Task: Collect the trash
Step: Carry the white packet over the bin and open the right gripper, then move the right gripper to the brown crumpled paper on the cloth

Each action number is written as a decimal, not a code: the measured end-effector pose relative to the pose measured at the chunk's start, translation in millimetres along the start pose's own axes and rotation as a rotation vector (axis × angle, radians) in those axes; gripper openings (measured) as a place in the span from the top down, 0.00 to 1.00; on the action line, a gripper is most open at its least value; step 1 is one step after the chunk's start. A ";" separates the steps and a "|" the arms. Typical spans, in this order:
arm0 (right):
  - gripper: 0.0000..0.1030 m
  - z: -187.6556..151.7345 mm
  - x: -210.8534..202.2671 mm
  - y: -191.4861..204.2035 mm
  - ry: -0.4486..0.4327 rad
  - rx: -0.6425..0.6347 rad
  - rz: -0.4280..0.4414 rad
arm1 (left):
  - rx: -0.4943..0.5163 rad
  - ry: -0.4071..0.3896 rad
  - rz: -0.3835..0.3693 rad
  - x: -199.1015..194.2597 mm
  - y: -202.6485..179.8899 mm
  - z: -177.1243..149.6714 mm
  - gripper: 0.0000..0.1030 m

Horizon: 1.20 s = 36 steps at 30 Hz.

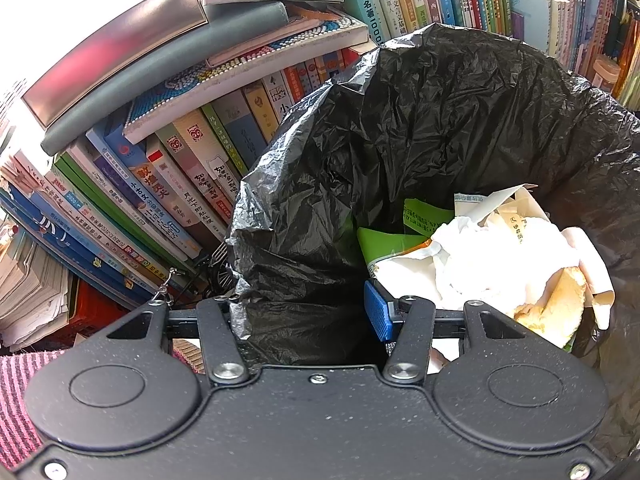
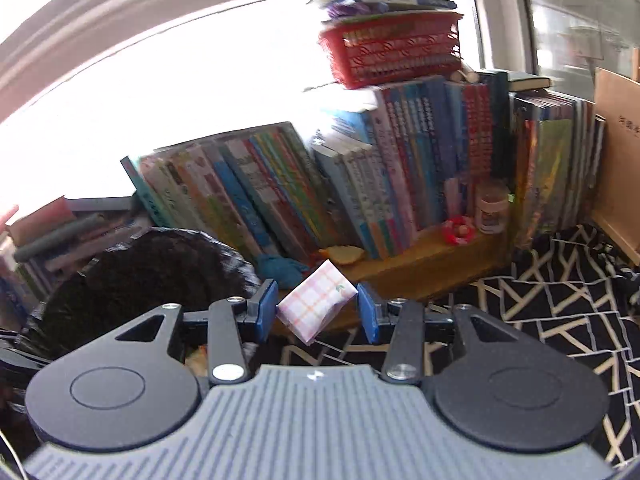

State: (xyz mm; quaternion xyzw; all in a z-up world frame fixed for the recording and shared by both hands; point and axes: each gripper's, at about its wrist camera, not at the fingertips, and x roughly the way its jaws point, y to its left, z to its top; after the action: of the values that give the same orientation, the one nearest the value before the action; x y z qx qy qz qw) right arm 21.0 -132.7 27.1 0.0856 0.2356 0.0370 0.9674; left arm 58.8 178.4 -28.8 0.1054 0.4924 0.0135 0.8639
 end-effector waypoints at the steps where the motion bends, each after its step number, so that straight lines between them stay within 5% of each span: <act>1: 0.53 1.6 -1.8 2.0 -0.011 -0.001 0.029 | 0.000 0.000 0.000 -0.1 -0.1 0.0 0.51; 7: 0.50 -0.1 -15.1 22.4 -0.064 -0.026 0.225 | 0.000 0.000 -0.002 0.2 0.6 0.3 0.51; 11: 0.50 -4.0 -16.8 35.1 -0.062 -0.068 0.279 | 0.000 0.000 -0.001 0.0 0.3 0.1 0.51; 20: 0.48 -14.1 -10.5 44.9 -0.027 -0.112 0.304 | 0.000 0.000 -0.001 0.0 0.3 0.0 0.51; 25: 0.23 -15.7 -9.3 45.1 -0.025 -0.113 0.301 | 0.000 0.000 -0.001 0.0 0.3 0.0 0.51; 36: 0.14 -15.9 -7.8 39.2 -0.039 -0.092 0.270 | 0.000 -0.001 -0.001 0.0 0.2 -0.1 0.51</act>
State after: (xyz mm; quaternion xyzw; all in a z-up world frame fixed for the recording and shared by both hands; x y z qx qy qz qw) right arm 5.5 -92.7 23.9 0.0728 0.2013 0.1758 0.9609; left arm 58.7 178.6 -28.8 0.1052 0.4922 0.0132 0.8640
